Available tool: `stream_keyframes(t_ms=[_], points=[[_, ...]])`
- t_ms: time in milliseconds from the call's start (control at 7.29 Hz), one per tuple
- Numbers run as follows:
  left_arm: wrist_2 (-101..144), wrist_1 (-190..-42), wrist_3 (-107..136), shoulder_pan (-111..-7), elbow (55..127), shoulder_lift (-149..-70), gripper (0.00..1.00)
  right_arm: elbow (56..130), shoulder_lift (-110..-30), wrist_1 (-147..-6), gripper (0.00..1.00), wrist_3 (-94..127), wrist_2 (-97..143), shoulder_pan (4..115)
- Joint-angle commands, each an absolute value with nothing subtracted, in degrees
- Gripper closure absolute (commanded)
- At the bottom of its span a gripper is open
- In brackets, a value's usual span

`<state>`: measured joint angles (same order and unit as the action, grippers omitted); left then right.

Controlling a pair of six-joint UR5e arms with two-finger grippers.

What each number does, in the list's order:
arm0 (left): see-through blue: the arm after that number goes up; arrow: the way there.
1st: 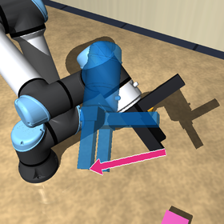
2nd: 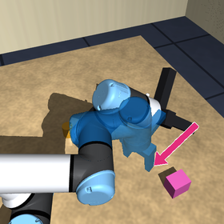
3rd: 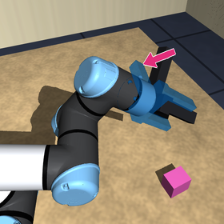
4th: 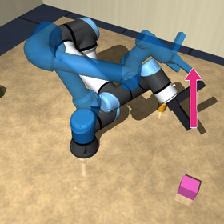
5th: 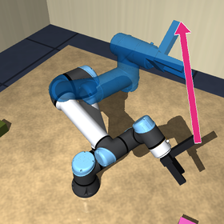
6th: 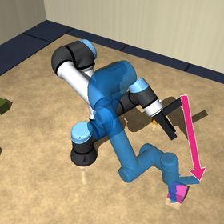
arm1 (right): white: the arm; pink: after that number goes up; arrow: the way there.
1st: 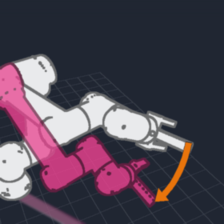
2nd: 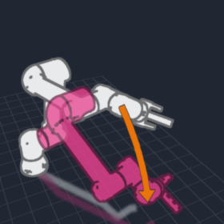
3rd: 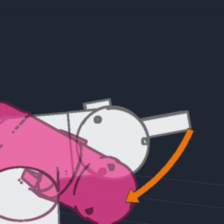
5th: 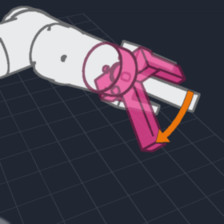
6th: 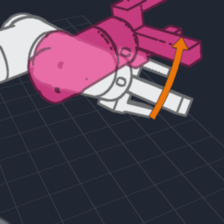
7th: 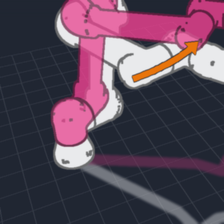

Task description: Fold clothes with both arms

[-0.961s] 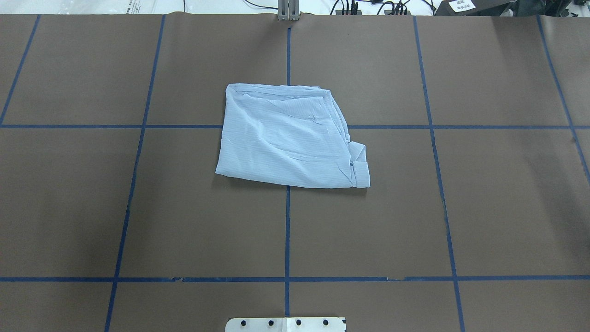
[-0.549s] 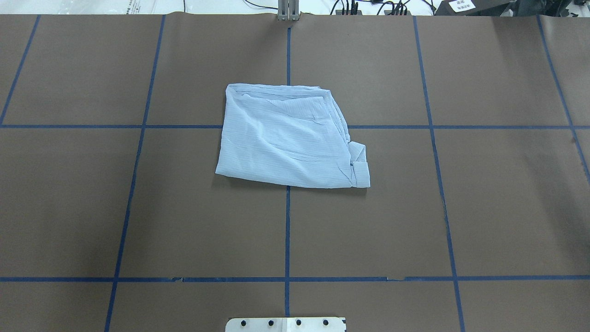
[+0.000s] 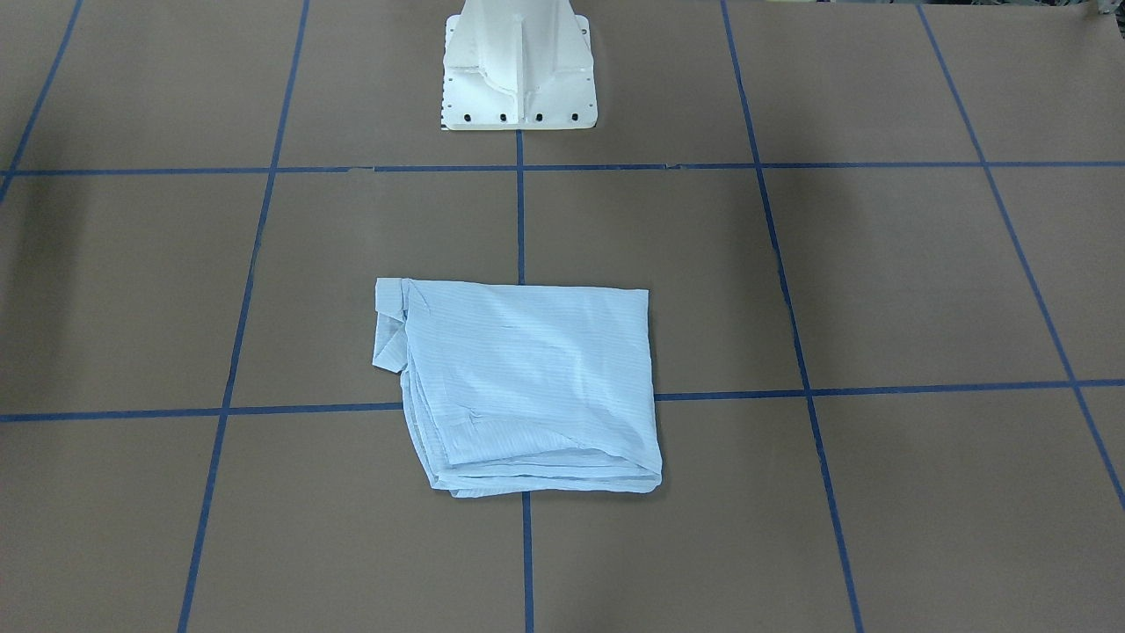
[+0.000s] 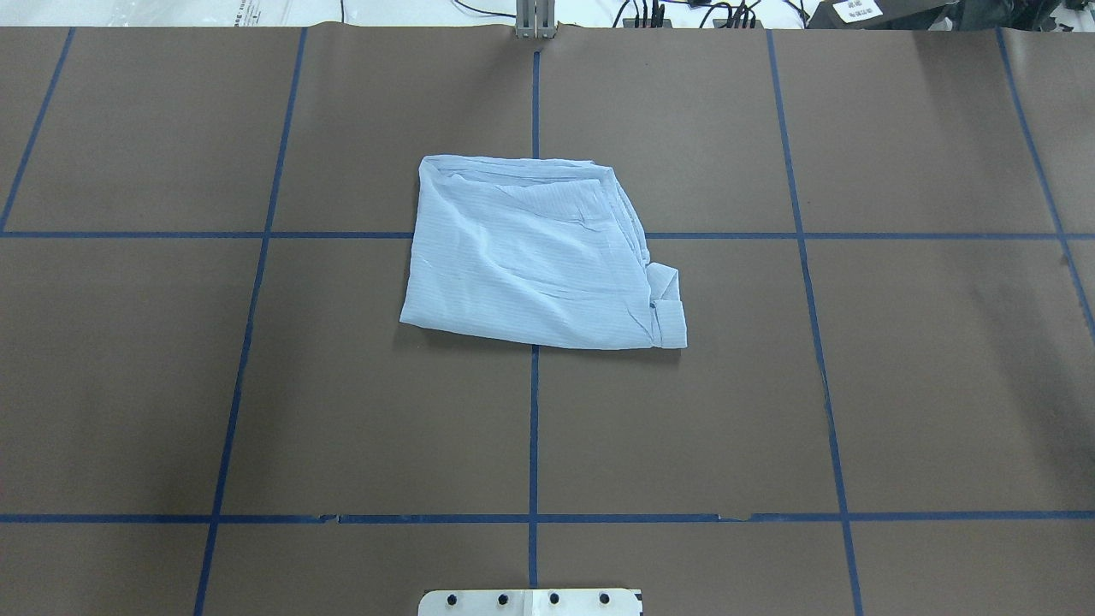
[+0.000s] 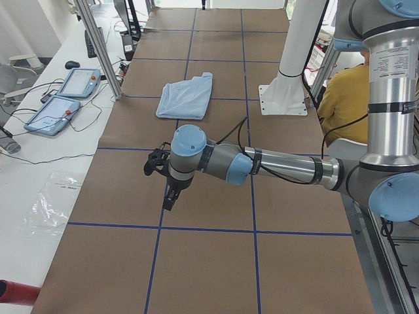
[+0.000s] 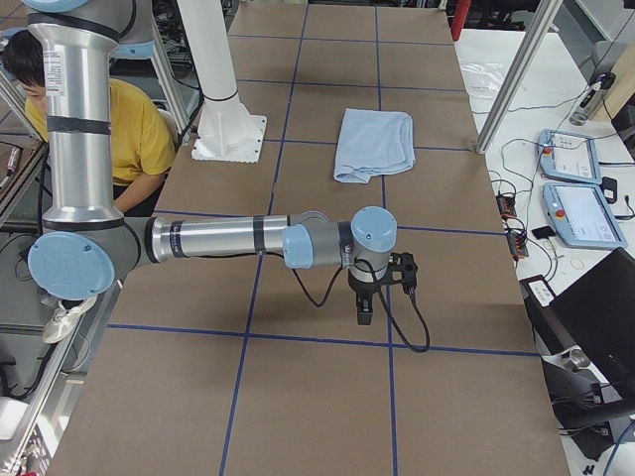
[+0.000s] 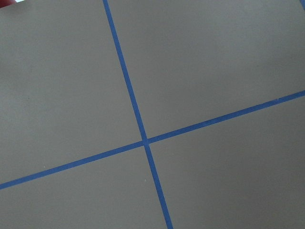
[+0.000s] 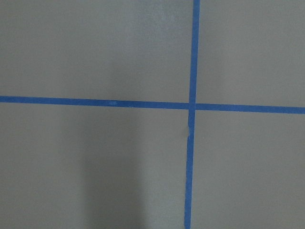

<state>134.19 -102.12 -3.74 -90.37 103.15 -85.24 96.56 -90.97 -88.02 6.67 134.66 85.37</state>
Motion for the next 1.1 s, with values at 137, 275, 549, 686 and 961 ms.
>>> stream_keyframes(t_ms=[137,275,549,686,961], points=[[134.2,-102.2,-3.8,-90.4,103.3,-84.9,0.00,96.8,-91.9,-88.5,0.00,6.7,136.0,85.4],[134.4,-102.2,-3.9,-90.5,104.1,-84.6,0.00,97.0,-92.1,-88.3,0.00,6.7,136.7,85.4],[134.4,-102.3,-3.9,-90.4,104.3,-84.5,0.00,96.9,-91.6,-87.9,0.00,6.7,136.7,85.4],[134.4,-102.4,-4.0,-90.4,104.2,-84.6,0.00,96.7,-91.4,-87.8,0.00,6.7,136.6,85.3],[134.5,-102.2,-4.0,-90.6,105.2,-84.5,0.00,96.8,-91.3,-87.8,0.00,6.7,136.7,85.3]])
